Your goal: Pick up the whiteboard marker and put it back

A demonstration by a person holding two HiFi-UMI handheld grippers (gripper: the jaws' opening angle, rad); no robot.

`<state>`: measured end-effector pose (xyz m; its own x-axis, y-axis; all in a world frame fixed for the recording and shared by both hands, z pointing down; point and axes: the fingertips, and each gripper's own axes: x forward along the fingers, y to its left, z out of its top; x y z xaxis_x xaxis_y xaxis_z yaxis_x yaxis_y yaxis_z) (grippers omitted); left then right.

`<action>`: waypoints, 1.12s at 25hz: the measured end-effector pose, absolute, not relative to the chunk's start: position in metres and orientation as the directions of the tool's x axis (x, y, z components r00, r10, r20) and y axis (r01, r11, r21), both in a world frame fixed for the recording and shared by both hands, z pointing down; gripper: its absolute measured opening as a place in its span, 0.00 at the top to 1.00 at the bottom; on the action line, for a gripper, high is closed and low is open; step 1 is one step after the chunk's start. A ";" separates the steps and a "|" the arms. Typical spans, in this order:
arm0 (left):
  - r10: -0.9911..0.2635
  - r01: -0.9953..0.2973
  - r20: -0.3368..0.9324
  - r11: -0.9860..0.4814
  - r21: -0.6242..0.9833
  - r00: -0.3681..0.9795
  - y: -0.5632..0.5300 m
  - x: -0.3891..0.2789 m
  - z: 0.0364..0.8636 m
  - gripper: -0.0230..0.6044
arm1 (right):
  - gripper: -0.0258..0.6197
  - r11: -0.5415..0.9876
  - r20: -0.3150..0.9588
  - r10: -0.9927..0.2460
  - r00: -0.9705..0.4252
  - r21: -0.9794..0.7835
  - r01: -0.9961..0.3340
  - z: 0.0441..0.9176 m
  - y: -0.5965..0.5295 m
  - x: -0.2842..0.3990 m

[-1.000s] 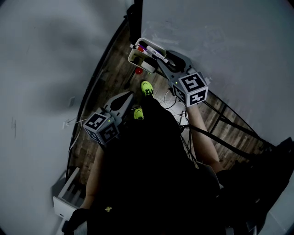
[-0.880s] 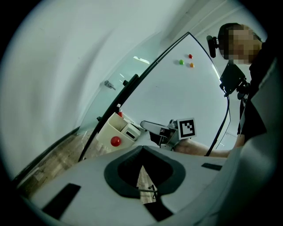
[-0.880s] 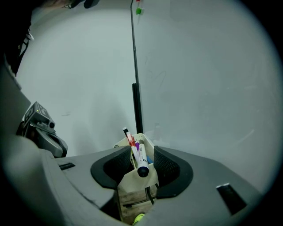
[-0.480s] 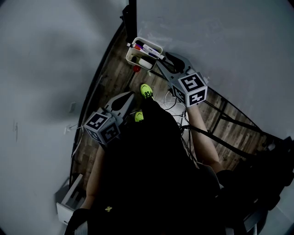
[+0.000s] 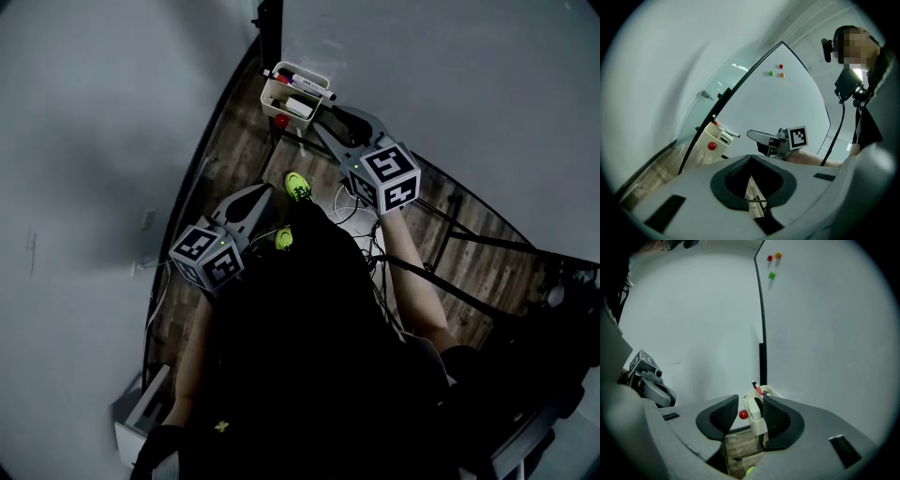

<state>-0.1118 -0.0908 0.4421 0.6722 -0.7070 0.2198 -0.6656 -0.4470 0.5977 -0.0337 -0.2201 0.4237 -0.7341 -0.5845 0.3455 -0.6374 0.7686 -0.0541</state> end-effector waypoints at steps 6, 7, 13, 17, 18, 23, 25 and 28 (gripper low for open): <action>-0.705 -0.656 0.199 -0.466 0.594 0.680 -0.067 -0.115 0.435 0.91 | 0.74 0.779 0.350 -0.572 -0.742 -0.051 -0.625 0.415 -0.179 -0.039; -0.703 -0.653 0.196 -0.470 0.594 0.684 -0.065 -0.115 0.434 0.91 | 0.74 0.780 0.354 -0.571 -0.741 -0.049 -0.624 0.415 -0.173 -0.038; -0.694 -0.629 0.177 -0.476 0.614 0.698 -0.055 -0.110 0.440 0.91 | 0.74 0.783 0.376 -0.560 -0.738 -0.048 -0.620 0.421 -0.146 -0.033; -0.703 -0.631 0.169 -0.471 0.617 0.691 -0.055 -0.109 0.440 0.91 | 0.74 0.775 0.376 -0.556 -0.742 -0.089 -0.626 0.424 -0.136 -0.024; -0.707 -0.633 0.168 -0.469 0.616 0.687 -0.056 -0.108 0.440 0.91 | 0.74 0.772 0.376 -0.557 -0.741 -0.094 -0.628 0.425 -0.135 -0.020; -0.724 -0.646 0.176 -0.444 0.621 0.667 -0.051 -0.103 0.446 0.91 | 0.78 0.776 0.371 -0.553 -0.746 -0.099 -0.623 0.429 -0.124 -0.006; -0.729 -0.653 0.185 -0.432 0.622 0.659 -0.048 -0.100 0.448 0.91 | 0.89 0.778 0.366 -0.550 -0.751 -0.102 -0.620 0.430 -0.117 -0.001; -0.735 -0.666 0.198 -0.422 0.616 0.649 -0.043 -0.092 0.448 0.91 | 0.96 0.785 0.361 -0.537 -0.762 -0.118 -0.609 0.432 -0.105 0.007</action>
